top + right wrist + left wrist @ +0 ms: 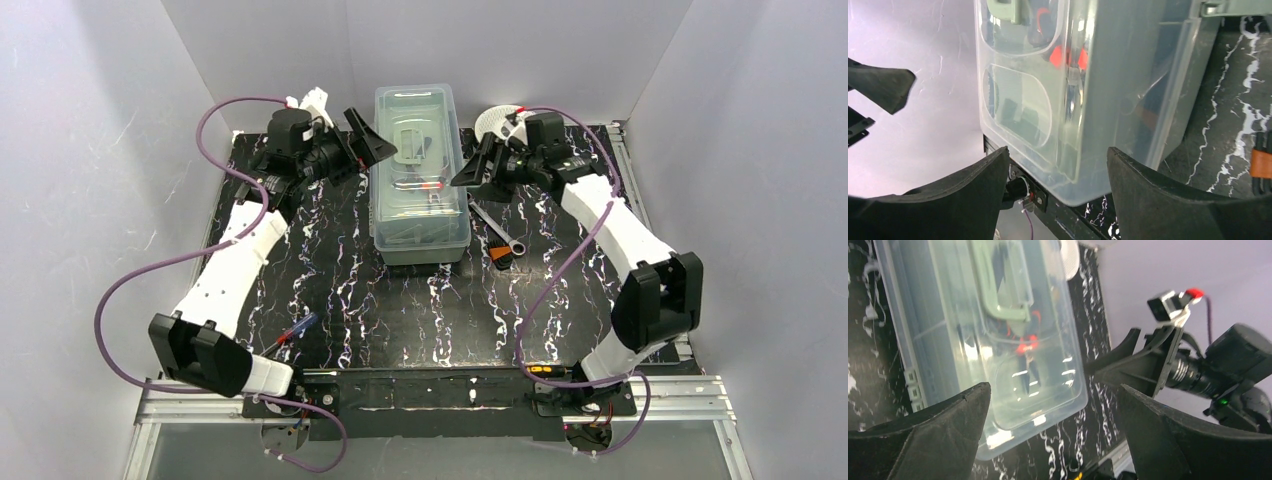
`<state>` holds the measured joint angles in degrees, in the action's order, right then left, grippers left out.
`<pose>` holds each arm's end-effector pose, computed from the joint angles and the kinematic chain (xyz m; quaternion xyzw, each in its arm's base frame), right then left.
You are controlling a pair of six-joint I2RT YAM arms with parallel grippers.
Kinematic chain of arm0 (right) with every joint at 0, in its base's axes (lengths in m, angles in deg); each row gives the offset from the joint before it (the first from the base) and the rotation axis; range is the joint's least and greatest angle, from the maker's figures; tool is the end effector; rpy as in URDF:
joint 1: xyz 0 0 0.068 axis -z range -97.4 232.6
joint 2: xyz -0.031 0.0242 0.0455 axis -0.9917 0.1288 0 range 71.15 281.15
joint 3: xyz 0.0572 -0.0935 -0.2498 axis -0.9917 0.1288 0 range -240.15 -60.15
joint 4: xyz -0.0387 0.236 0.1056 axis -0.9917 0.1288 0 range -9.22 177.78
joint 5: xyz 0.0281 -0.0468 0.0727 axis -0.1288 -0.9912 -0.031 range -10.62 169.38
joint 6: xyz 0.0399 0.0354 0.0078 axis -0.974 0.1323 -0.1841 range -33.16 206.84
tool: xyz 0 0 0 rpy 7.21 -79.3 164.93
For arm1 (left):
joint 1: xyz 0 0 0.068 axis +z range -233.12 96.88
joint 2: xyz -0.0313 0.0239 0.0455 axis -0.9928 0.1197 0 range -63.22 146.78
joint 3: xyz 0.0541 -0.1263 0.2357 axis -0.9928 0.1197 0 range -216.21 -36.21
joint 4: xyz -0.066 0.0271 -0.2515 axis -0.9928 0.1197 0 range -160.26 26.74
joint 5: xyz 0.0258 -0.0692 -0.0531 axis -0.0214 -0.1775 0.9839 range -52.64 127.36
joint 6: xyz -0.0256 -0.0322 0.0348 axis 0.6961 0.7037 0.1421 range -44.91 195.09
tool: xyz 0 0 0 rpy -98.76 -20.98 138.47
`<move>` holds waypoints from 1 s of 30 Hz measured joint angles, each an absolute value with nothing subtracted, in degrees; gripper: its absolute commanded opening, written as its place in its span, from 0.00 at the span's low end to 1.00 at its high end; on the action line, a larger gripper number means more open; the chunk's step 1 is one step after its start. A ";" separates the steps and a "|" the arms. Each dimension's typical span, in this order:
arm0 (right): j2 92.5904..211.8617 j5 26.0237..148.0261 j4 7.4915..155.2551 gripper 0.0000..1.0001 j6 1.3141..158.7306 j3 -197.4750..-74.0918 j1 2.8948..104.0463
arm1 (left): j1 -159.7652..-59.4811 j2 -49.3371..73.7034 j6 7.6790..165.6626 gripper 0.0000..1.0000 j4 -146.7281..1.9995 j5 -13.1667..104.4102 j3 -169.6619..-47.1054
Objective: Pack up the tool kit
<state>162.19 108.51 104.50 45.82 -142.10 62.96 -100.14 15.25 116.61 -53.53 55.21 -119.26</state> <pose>0.3376 0.1388 0.3410 0.0393 0.8574 0.4244 0.2883 0.2953 -0.1018 0.4288 -0.0679 0.7718 -0.4087 0.4824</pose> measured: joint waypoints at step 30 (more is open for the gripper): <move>166.43 110.58 110.45 0.74 48.71 -143.68 55.16 | -99.68 15.15 102.51 0.98 -38.51 54.00 -119.92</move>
